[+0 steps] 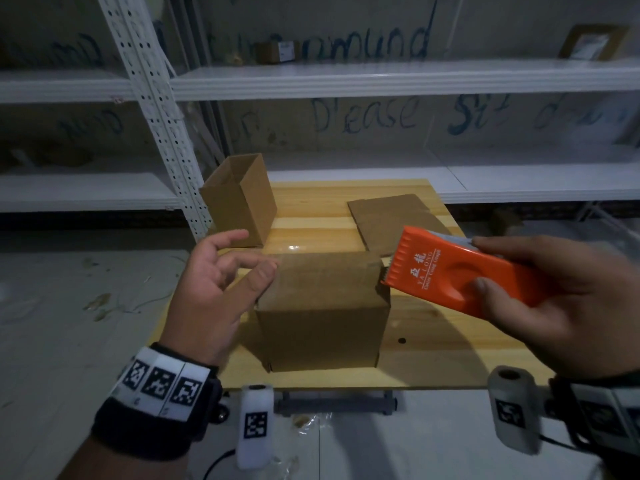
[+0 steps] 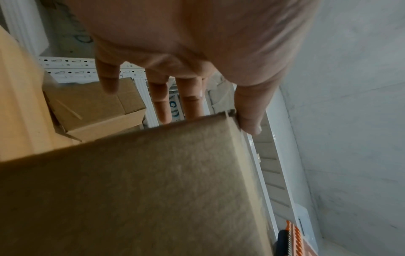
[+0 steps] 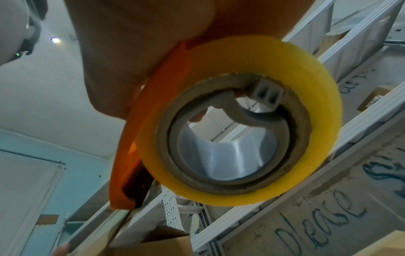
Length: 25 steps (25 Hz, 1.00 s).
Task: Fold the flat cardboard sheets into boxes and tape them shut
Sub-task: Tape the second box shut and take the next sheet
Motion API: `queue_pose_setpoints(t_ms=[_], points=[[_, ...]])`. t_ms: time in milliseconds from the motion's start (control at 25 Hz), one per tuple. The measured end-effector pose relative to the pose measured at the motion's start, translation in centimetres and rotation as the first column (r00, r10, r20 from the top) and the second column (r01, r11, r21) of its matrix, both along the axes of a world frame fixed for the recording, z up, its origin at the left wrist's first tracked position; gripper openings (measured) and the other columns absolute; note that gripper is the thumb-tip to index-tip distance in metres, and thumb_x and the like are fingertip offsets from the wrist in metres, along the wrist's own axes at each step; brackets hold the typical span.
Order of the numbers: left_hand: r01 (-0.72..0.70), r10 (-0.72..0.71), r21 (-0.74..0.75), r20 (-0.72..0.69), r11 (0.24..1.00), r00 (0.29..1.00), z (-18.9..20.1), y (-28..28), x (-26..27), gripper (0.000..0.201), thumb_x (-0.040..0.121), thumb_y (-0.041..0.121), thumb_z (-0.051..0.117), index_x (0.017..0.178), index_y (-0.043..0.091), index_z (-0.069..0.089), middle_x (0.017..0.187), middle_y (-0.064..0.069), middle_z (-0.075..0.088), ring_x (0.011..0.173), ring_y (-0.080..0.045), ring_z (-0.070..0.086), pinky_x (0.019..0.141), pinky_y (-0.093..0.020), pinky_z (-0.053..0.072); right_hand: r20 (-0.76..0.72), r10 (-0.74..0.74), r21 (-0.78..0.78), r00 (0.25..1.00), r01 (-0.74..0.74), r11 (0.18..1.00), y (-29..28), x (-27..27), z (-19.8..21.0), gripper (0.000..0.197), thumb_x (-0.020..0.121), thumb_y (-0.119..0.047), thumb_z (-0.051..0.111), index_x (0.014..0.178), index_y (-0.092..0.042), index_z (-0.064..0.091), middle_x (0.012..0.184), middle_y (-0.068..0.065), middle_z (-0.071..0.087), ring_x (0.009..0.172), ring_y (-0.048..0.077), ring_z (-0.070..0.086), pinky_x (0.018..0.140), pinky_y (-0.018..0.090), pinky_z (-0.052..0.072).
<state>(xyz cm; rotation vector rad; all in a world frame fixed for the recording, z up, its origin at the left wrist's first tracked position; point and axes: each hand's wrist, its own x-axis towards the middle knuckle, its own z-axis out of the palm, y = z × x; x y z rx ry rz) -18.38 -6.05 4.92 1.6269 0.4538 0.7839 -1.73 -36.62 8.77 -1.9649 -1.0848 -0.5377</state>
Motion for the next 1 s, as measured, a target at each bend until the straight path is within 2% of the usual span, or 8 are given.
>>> queue_pose_setpoints(t_ms=[160, 240, 400, 600, 720, 840, 920, 1000], points=[[-0.010, 0.008, -0.062, -0.024, 0.998, 1.000, 0.0, 0.0, 0.1, 0.059, 0.073, 0.036, 0.081, 0.126, 0.023, 0.060, 0.103, -0.006, 0.085, 0.102, -0.020, 0.079, 0.088, -0.035, 0.057, -0.019, -0.001, -0.025, 1.000, 0.001, 1.000, 0.3, -0.1, -0.1, 0.046, 0.080, -0.050, 0.071, 0.115, -0.021, 0.079, 0.091, -0.006, 0.072, 0.088, -0.003, 0.066, 0.073, 0.005, 0.048], [-0.030, 0.027, -0.082, -0.047, 0.996, 0.999, 0.1, 0.0, 0.1, 0.056, 0.075, 0.034, 0.083, 0.126, 0.024, 0.061, 0.105, -0.005, 0.085, 0.102, -0.017, 0.079, 0.087, -0.034, 0.055, -0.034, 0.001, -0.042, 0.999, -0.002, 0.999, 0.4, 0.0, -0.1, 0.048, 0.080, -0.051, 0.071, 0.115, -0.020, 0.080, 0.092, -0.006, 0.073, 0.086, -0.003, 0.066, 0.073, 0.003, 0.045], [-0.057, 0.049, -0.108, -0.073, 0.993, 0.996, -0.2, 0.0, 0.3, 0.046, 0.089, 0.013, 0.083, 0.128, 0.023, 0.060, 0.105, -0.003, 0.085, 0.098, -0.016, 0.081, 0.092, -0.042, 0.057, -0.051, -0.005, -0.055, 0.999, 0.002, 0.998, 0.5, 0.1, -0.3, 0.048, 0.080, -0.053, 0.071, 0.114, -0.020, 0.081, 0.089, -0.007, 0.073, 0.083, -0.005, 0.065, 0.072, 0.002, 0.043], [-0.063, 0.053, -0.153, -0.068, 0.986, 0.996, -0.4, 0.0, 0.6, 0.053, 0.087, 0.001, 0.083, 0.128, 0.022, 0.058, 0.101, -0.003, 0.085, 0.095, -0.018, 0.081, 0.094, -0.046, 0.059, -0.122, 0.001, -0.051, 0.993, -0.007, 0.999, 0.9, -0.1, -0.1, 0.044, 0.081, -0.054, 0.069, 0.112, -0.025, 0.081, 0.087, -0.011, 0.072, 0.077, -0.007, 0.065, 0.070, 0.001, 0.043], [-0.076, 0.068, -0.159, -0.055, 0.984, 0.996, -0.6, -0.2, 0.9, 0.057, 0.085, -0.003, 0.083, 0.129, 0.022, 0.057, 0.097, -0.001, 0.085, 0.095, -0.017, 0.080, 0.092, -0.043, 0.060, -0.196, -0.006, -0.041, 0.981, -0.002, 0.999, 1.1, -0.2, 0.3, 0.039, 0.083, -0.058, 0.066, 0.110, -0.033, 0.079, 0.091, -0.023, 0.071, 0.087, -0.012, 0.066, 0.067, 0.000, 0.043], [-0.096, 0.092, -0.171, -0.034, 0.981, 0.995, -1.0, -0.2, 1.2, 0.059, 0.084, -0.008, 0.083, 0.129, 0.020, 0.057, 0.093, 0.000, 0.084, 0.098, -0.020, 0.077, 0.093, -0.043, 0.061, -0.259, -0.010, -0.031, 0.966, 0.002, 1.000, 1.3, -0.1, 0.5, 0.036, 0.082, -0.059, 0.065, 0.106, -0.038, 0.080, 0.091, -0.027, 0.072, 0.088, -0.011, 0.067, 0.064, 0.004, 0.047], [-0.112, 0.108, -0.156, -0.034, 0.981, 0.994, -1.1, -0.2, 1.3, 0.060, 0.084, -0.007, 0.084, 0.130, 0.022, 0.057, 0.099, 0.001, 0.084, 0.104, -0.019, 0.077, 0.094, -0.042, 0.061, -0.301, -0.016, -0.018, 0.954, 0.011, 1.000, 1.4, 0.0, 0.5, 0.029, 0.081, -0.060, 0.067, 0.103, -0.045, 0.078, 0.080, -0.026, 0.074, 0.085, -0.007, 0.070, 0.055, 0.014, 0.053], [-0.123, 0.119, -0.168, -0.032, 0.978, 0.992, -1.3, -0.2, 1.3, 0.061, 0.084, -0.004, 0.085, 0.130, 0.024, 0.057, 0.113, 0.002, 0.083, 0.112, -0.021, 0.077, 0.094, -0.041, 0.062, -0.330, -0.017, -0.015, 0.944, 0.013, 1.000, 1.5, 0.3, 0.5, 0.021, 0.080, -0.059, 0.069, 0.098, -0.051, 0.075, 0.090, -0.033, 0.074, 0.079, -0.005, 0.071, 0.050, 0.018, 0.054]])
